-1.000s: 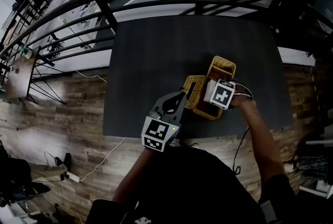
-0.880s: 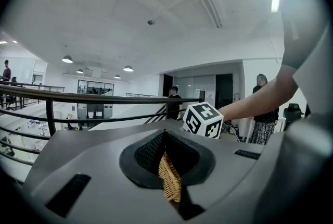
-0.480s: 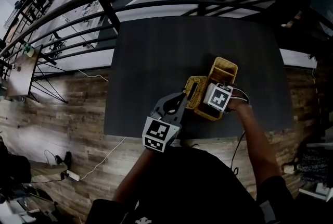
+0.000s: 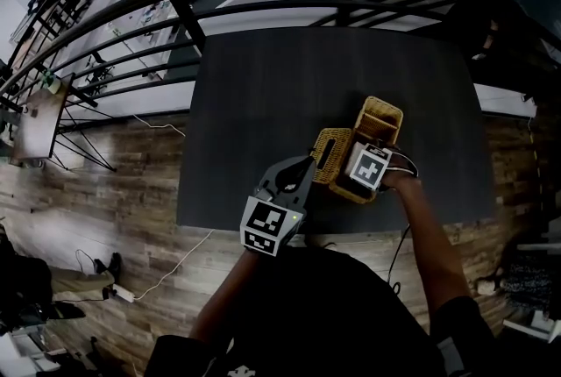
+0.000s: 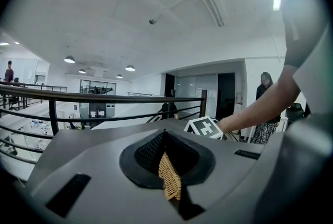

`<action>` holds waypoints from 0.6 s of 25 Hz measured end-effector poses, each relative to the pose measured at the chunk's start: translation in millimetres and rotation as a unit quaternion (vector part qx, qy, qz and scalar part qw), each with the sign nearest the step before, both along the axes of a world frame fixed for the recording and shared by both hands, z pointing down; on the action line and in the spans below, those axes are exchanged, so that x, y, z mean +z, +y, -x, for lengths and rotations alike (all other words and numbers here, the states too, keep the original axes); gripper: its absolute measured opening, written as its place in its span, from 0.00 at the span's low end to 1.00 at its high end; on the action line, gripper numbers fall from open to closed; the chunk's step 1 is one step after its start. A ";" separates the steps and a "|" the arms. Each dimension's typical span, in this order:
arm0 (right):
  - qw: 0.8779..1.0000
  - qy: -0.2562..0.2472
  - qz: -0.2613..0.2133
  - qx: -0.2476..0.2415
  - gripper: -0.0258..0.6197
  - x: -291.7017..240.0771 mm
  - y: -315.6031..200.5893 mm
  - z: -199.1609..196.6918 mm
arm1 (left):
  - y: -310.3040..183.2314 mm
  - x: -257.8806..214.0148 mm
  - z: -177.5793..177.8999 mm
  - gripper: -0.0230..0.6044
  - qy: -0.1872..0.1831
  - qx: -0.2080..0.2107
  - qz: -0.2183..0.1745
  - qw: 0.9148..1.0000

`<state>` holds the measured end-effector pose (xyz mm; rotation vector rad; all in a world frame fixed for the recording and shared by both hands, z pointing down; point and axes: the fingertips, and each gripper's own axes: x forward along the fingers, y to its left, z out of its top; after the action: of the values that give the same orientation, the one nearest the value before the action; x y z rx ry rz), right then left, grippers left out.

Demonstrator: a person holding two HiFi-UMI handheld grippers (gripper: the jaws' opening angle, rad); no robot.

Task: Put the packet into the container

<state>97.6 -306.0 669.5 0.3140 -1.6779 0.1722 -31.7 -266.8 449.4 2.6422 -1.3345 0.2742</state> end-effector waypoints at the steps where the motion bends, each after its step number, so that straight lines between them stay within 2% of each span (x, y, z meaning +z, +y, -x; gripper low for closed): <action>1: 1.000 0.000 0.001 0.002 0.72 0.6 0.8 -0.9 | 0.3 0.2 0.1 0.05 0.000 0.000 0.001 1.000; 11: 1.000 -0.026 0.003 0.018 0.72 9.7 2.9 2.9 | -1.3 -1.2 2.9 0.05 0.009 -0.004 -0.001 1.000; 15: 0.998 -0.049 -0.014 0.020 0.74 6.9 -1.3 5.5 | -2.9 -2.7 2.4 0.05 0.015 -0.004 0.000 1.000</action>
<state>92.1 -307.3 676.3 0.3657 -1.7732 0.1974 -34.1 -269.7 446.7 2.6286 -1.3350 0.2320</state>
